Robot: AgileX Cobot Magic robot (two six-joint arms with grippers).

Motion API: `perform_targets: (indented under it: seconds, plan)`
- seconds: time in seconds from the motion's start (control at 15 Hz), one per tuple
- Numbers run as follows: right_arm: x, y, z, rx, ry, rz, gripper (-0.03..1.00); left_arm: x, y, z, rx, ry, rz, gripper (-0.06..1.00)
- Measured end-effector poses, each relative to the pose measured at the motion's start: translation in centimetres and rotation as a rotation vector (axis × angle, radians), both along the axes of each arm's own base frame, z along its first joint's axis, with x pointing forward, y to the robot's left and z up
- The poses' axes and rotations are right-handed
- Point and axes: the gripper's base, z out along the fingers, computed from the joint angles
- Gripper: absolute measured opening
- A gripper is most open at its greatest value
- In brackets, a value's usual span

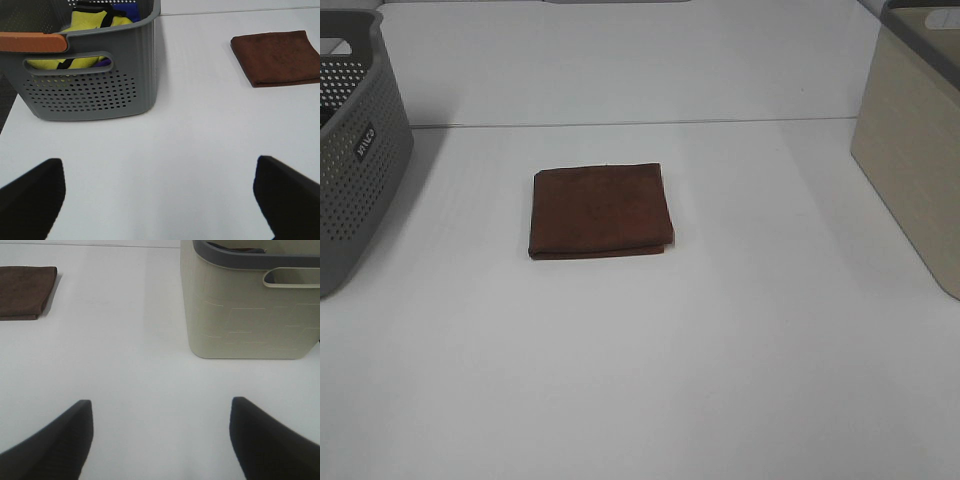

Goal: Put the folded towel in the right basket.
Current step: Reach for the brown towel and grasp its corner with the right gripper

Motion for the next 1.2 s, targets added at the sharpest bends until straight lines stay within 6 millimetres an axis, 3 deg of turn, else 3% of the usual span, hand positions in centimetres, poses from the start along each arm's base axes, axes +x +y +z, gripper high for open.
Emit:
perform_targets:
  seconds: [1.2]
  plan:
    - [0.00,0.00,0.00,0.000,0.000,0.000,0.72,0.00,0.00,0.00,0.000,0.000,0.000,0.97]
